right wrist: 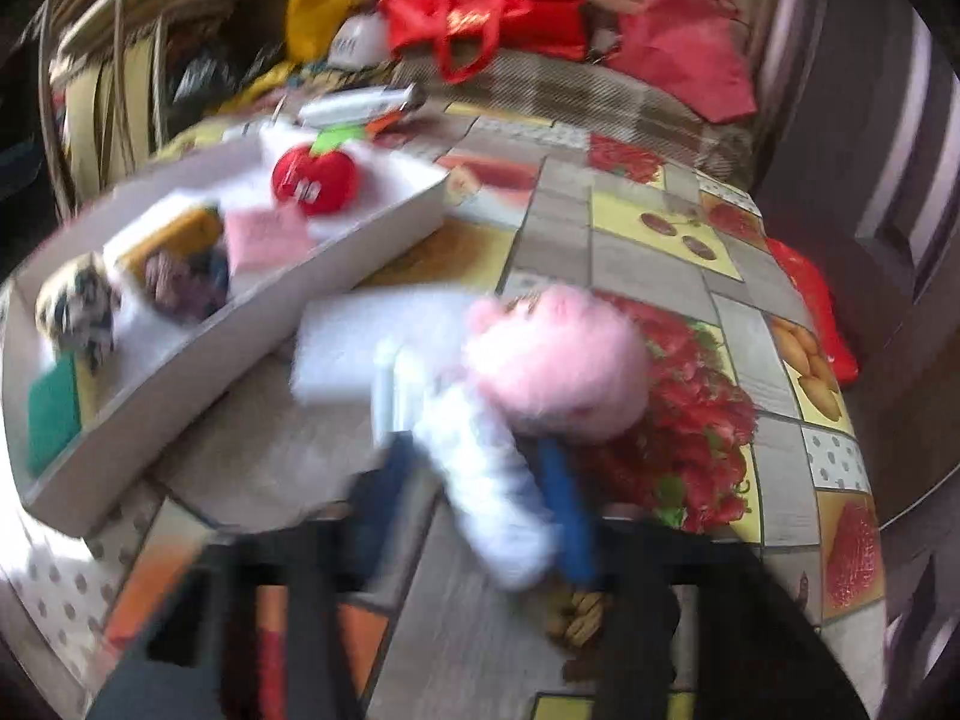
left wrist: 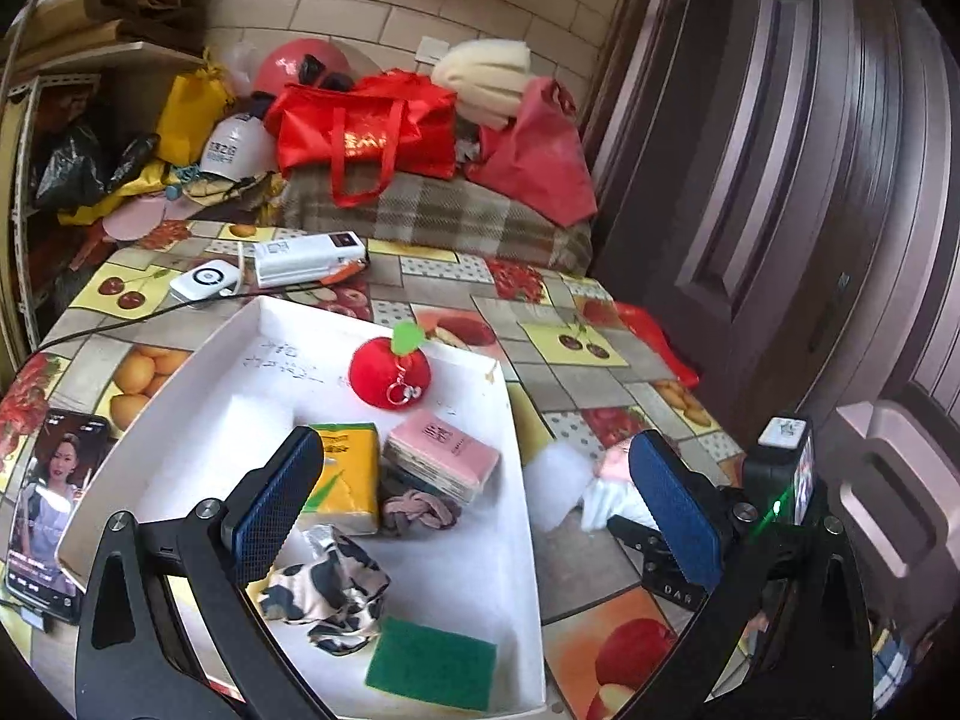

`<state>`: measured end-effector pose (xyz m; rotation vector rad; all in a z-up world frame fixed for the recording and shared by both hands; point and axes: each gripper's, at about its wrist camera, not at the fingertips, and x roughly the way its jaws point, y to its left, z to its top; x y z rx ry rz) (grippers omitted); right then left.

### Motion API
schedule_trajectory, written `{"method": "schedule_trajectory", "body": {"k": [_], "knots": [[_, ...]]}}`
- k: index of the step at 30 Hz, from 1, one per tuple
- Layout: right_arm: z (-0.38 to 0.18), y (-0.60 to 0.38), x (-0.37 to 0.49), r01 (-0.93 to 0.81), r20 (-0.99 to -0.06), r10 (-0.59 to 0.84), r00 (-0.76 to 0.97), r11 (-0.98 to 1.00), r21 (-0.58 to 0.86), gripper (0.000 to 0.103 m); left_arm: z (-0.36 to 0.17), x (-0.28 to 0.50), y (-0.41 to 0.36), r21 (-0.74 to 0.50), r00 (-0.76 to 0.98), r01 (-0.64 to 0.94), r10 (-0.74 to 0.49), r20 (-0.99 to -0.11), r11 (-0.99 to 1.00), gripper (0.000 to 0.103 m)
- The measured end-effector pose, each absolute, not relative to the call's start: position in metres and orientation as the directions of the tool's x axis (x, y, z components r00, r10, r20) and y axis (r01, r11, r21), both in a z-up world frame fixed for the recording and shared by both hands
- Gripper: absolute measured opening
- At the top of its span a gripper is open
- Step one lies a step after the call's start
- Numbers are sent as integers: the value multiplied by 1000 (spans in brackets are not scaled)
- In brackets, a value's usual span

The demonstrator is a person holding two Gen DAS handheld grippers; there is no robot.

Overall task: Organize soft objects
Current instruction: 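Reach the right tool to the pink plush doll and grasp its white cloth, then grasp the pink fluffy plush ball with the left tool while the right tool holds the white cloth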

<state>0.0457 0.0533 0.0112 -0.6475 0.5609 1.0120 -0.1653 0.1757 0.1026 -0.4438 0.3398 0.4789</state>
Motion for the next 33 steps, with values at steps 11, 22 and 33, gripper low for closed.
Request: {"method": "schedule_trajectory", "body": {"k": [11,22,33], "knots": [[44,-79,49,-860,-575,698,427,509,-21,28,88,-108,152,-247,819,-436,267,-508,865,103],[20,-124,96,-766,-617,659,430,628,138,28,50,-14,102,-146,741,-301,135,-658,943,103],[6,-131,101,-777,-622,701,348,587,228,29,33,44,92,52,651,-319,259,-713,946,93]]}}
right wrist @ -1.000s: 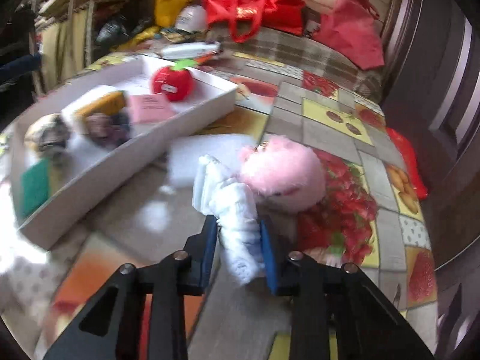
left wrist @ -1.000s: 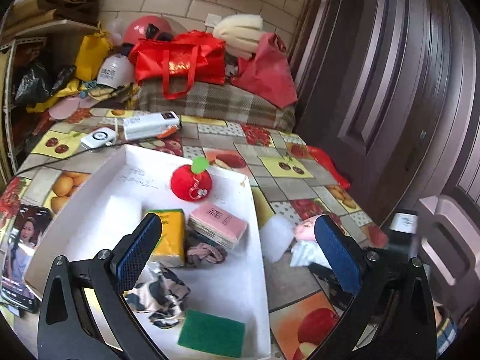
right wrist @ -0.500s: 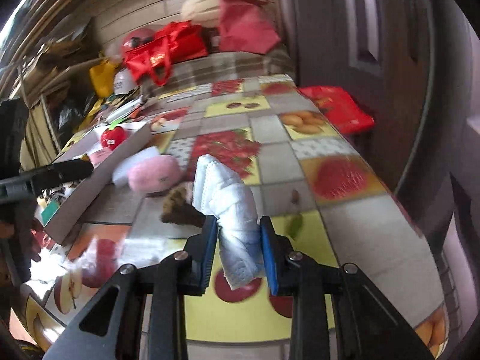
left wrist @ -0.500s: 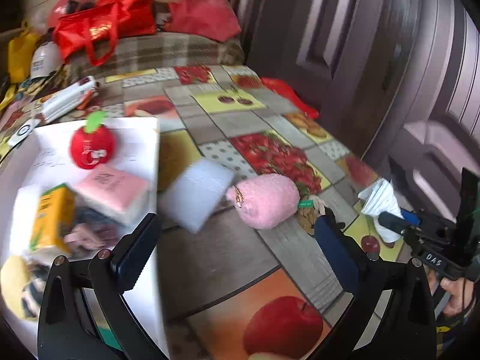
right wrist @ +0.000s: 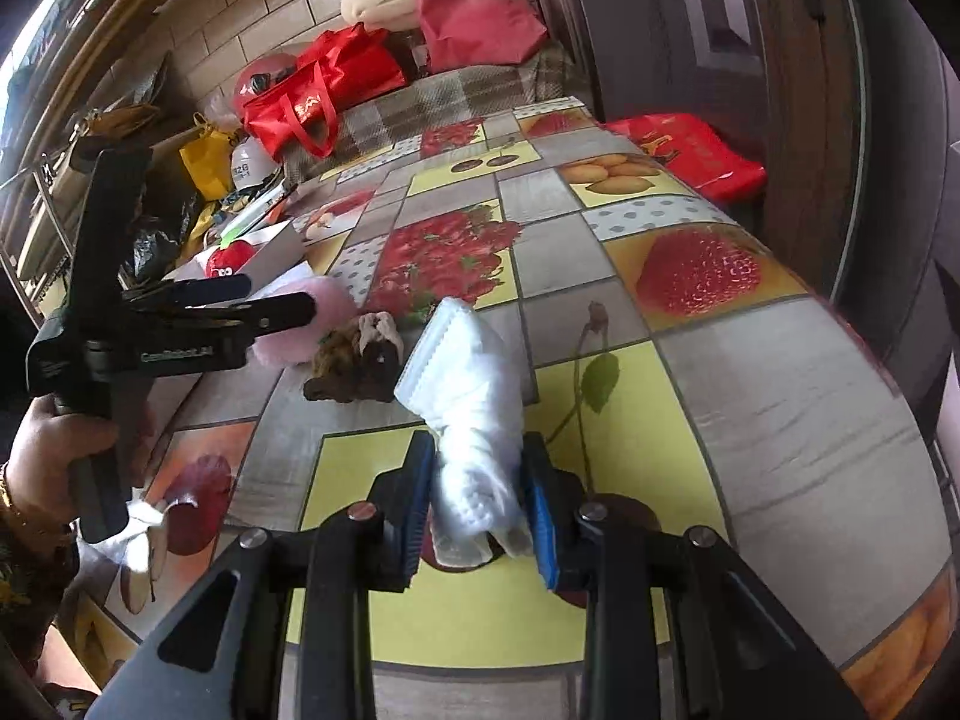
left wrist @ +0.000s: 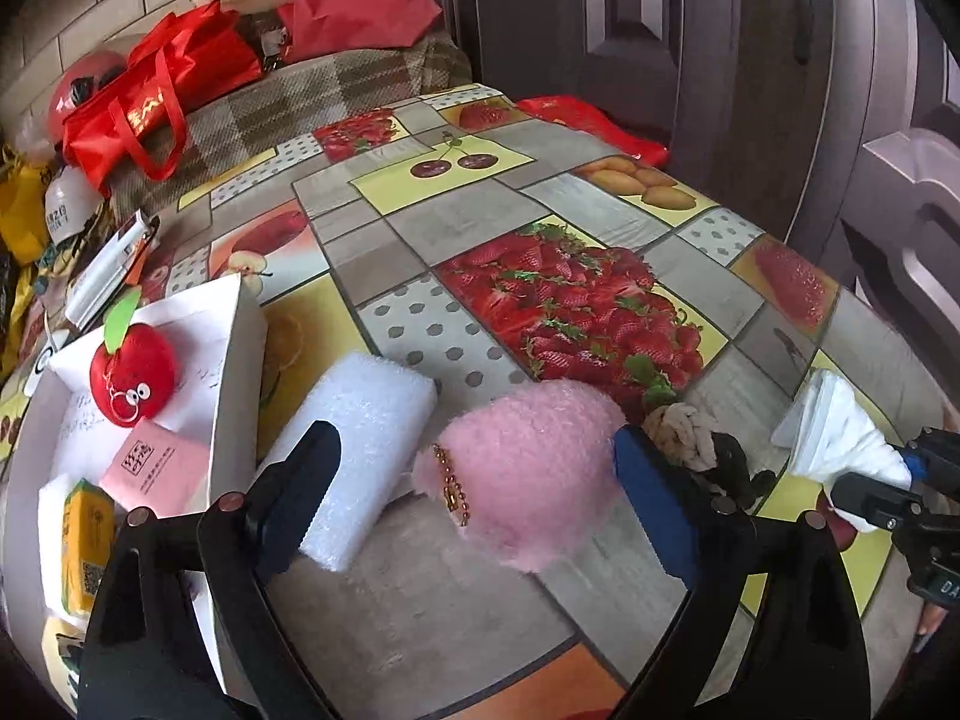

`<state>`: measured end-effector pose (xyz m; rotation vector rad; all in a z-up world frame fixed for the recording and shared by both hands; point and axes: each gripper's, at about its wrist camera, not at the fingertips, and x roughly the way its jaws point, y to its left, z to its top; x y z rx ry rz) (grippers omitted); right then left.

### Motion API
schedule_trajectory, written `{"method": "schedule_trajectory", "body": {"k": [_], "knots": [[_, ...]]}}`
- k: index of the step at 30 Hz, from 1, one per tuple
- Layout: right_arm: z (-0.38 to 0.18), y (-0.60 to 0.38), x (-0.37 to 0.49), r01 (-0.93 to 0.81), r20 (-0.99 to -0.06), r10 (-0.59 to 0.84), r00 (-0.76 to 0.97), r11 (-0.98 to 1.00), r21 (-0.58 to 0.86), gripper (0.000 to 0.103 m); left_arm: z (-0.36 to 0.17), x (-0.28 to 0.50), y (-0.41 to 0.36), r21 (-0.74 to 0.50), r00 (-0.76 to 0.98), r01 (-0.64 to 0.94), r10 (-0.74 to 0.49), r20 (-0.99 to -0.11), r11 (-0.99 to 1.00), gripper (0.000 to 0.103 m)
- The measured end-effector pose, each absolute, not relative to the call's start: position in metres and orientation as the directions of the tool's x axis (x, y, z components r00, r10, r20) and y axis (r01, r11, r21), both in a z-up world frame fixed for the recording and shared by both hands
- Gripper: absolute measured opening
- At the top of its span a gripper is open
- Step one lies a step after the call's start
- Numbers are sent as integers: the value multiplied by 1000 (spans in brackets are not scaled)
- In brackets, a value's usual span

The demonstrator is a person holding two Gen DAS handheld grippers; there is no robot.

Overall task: Organize soft objects
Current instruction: 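Grasp the pink fluffy plush ball with the left tool while the right tool holds the white cloth, then carry the pink plush ball in the left tool while the right tool carries the white cloth to the box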

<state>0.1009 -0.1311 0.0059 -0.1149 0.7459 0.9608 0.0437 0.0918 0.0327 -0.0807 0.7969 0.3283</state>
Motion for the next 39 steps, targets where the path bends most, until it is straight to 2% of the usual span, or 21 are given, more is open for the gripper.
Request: {"method": "schedule_trajectory", "body": {"k": [5,8,14,15,16,17,24,28,39], "knots": [[6,-131,100,-783,-621,707,337,577,232,29,32,48,83,99,653,-315,291,-700,944,93],[6,-131,100,-782,-620,709,335,577,237,29,30,52,78,115,650,-298,290,-702,947,86],[5,-130,101,-781,-624,709,328,575,243,29,24,58,75,118,650,-282,280,-706,952,85],[5,-130,102,-781,-624,710,326,574,245,29,23,59,74,114,651,-283,278,-707,952,79],[5,-130,102,-781,-624,711,325,574,247,29,22,60,75,108,651,-283,273,-708,953,64],[5,-130,102,-780,-625,711,323,574,249,29,21,60,75,103,651,-280,268,-711,955,54],[5,-131,101,-778,-624,713,321,574,257,29,22,51,69,90,671,-233,227,-706,968,52],[5,-131,102,-778,-624,713,321,574,256,29,24,37,73,42,682,-245,203,-702,969,52],[5,-131,102,-778,-623,710,329,578,247,29,38,-5,57,-9,746,-241,180,-641,971,52]]}}
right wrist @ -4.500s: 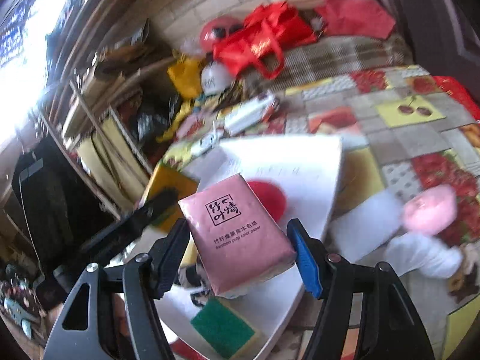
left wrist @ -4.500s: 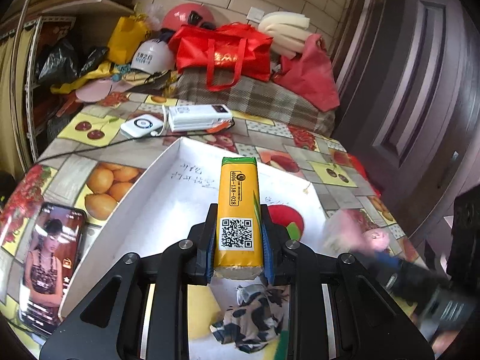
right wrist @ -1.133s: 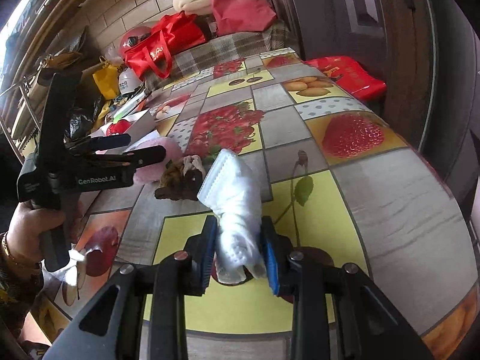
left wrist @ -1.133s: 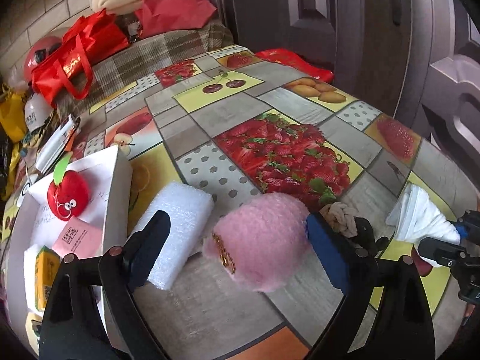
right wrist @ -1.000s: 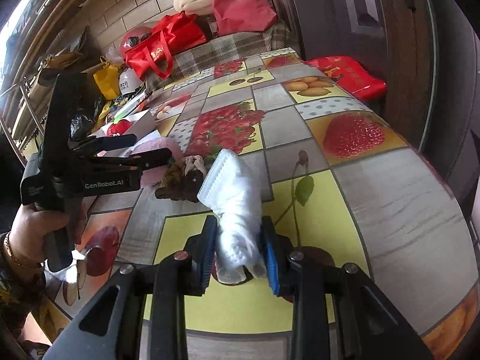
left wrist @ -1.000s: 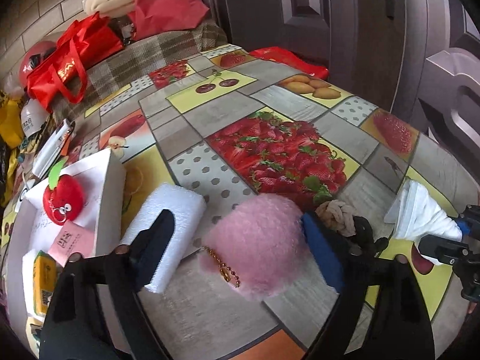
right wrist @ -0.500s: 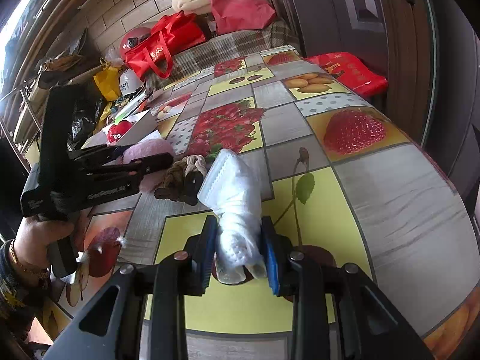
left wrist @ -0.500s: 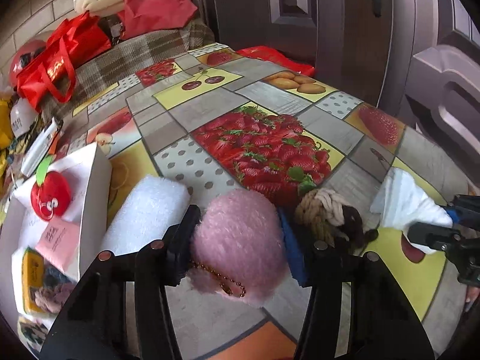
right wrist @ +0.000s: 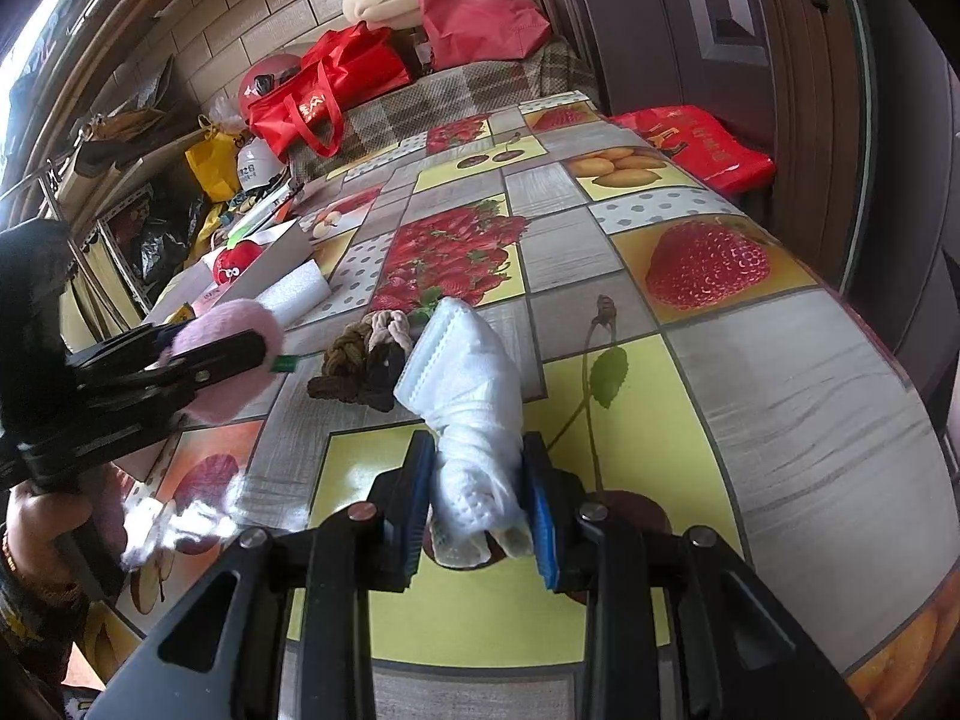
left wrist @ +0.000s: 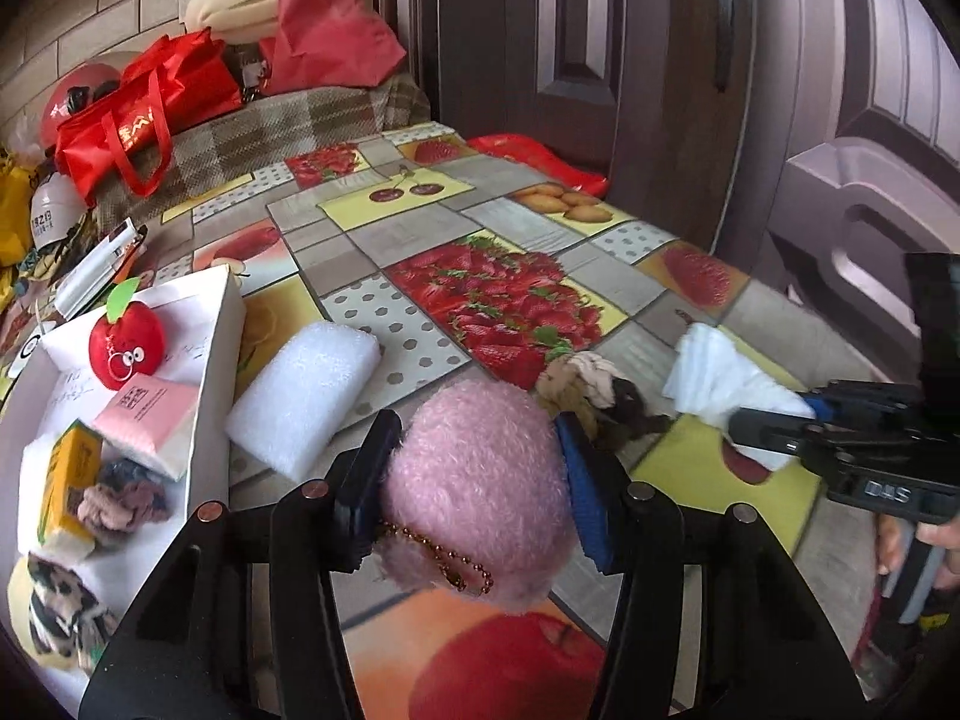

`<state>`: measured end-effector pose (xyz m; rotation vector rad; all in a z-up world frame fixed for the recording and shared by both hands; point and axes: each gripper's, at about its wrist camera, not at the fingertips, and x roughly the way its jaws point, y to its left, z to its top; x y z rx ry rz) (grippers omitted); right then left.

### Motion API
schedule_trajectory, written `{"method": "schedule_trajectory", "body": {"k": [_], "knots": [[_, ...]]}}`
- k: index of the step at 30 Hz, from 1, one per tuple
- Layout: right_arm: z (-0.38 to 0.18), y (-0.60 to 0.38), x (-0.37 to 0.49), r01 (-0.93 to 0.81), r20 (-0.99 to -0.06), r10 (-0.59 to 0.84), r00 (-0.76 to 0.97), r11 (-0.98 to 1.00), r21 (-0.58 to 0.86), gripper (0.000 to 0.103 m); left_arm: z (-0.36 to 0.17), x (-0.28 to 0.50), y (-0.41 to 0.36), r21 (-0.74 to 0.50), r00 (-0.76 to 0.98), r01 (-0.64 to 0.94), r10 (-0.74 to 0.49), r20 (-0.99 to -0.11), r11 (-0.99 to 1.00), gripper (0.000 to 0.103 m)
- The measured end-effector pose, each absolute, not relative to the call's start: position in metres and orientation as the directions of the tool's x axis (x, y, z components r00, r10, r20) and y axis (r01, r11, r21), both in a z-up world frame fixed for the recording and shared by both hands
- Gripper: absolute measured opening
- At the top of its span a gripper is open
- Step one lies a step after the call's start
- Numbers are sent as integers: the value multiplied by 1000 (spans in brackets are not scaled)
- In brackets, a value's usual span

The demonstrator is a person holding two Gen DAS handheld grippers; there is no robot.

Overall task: Organize soft objects
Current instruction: 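Carry the pink plush ball in the left tool while the right tool carries the white cloth to the box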

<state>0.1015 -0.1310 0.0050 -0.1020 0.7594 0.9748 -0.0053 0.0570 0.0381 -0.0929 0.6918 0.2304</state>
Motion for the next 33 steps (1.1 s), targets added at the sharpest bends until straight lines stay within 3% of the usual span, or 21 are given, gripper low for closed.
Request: {"method": "schedule_trajectory", "body": {"k": [7,18,33], "knots": [[8,-133,99,-773,-627,695,353,594,224,29,50,-41,39,-20,791,-222,168,-588,975,52],[64,-145,59,-784,-427,786,447,574,236,29,88,-76,47,-66,852,-241,178,-492,968,52],[81,-118,38,-815,-372,827,421,525,245,29,106,-120,76,-108,877,-321,253,-409,941,52]]}}
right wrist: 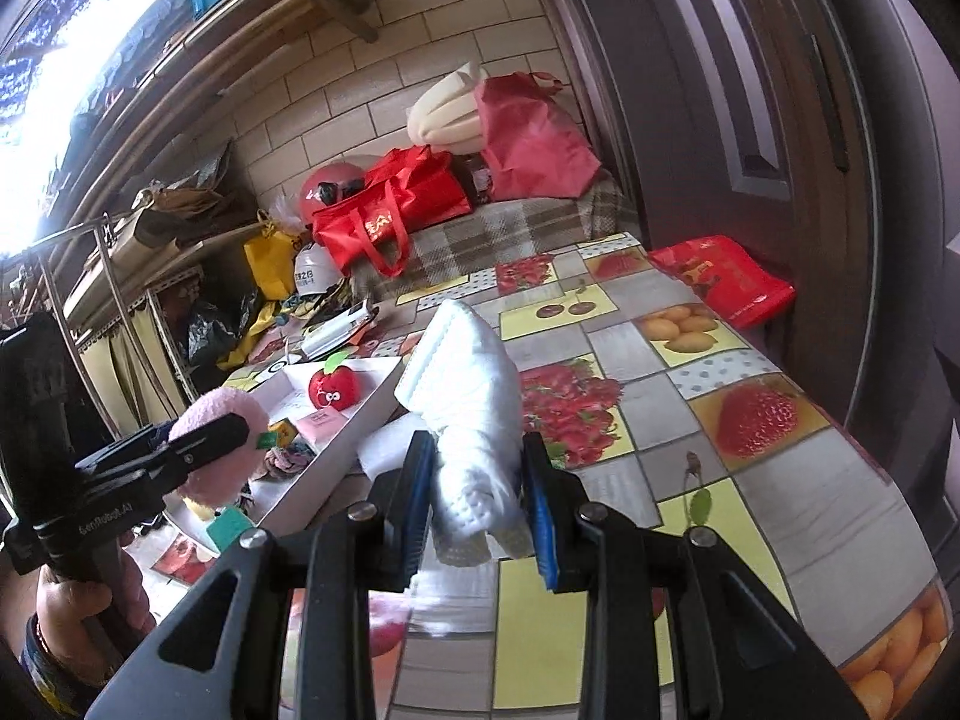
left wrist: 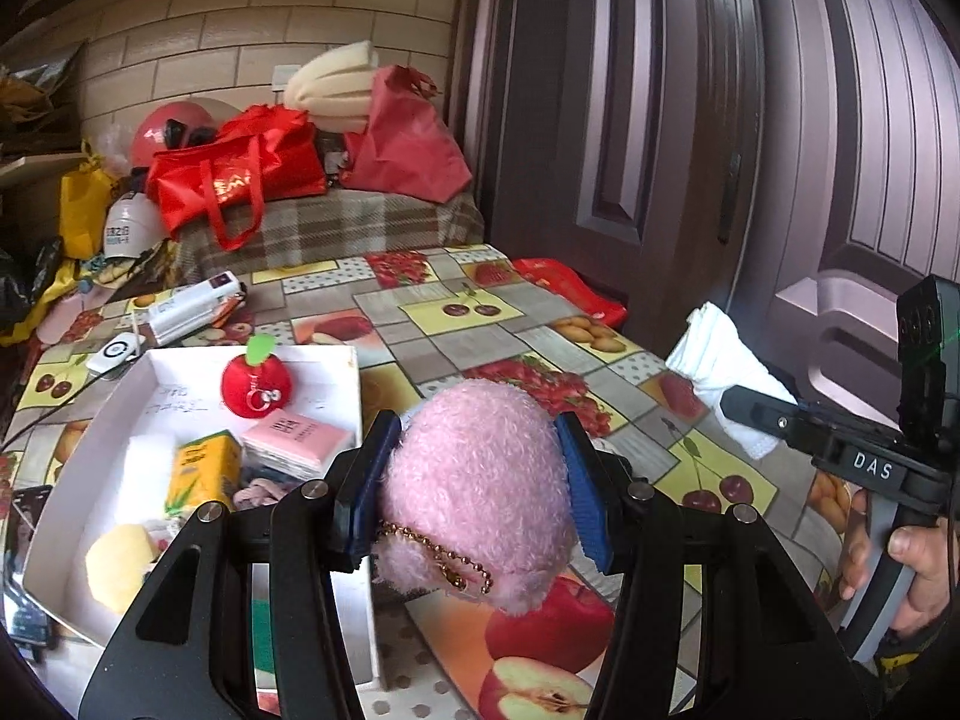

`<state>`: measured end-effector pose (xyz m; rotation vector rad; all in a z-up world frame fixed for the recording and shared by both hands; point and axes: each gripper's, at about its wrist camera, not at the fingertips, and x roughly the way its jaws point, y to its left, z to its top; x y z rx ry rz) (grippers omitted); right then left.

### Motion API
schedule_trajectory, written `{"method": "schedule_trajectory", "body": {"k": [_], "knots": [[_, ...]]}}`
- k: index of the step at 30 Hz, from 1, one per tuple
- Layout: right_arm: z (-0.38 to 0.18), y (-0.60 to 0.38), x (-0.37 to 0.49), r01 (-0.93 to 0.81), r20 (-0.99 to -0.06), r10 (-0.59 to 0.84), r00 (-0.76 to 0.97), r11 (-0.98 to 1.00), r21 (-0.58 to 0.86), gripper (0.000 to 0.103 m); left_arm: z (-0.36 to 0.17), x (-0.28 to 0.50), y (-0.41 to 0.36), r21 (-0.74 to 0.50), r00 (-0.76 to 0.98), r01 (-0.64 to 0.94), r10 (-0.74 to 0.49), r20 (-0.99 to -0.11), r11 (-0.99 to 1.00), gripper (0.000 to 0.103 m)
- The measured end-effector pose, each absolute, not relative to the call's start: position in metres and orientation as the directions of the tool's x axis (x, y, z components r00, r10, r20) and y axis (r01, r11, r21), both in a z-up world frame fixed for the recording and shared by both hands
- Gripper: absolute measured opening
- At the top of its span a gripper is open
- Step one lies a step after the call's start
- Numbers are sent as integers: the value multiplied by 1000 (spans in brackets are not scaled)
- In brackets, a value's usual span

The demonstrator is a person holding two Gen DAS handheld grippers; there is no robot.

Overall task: Organize soft objects
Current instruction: 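Carry the pink plush ball in the left tool while the right tool carries the white cloth to the box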

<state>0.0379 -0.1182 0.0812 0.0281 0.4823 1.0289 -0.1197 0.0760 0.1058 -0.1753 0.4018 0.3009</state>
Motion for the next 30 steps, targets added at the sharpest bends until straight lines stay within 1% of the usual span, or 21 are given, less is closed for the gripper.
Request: {"method": "schedule_trajectory", "body": {"k": [11,30], "knots": [[88,-109,24,-836,-361,838,409,503,221,29,110,-144,94,-133,875,-369,296,-382,920,52],[91,-100,20,-846,-358,837,413,498,188,29,108,-150,100,-145,871,-388,312,-379,910,52]]}}
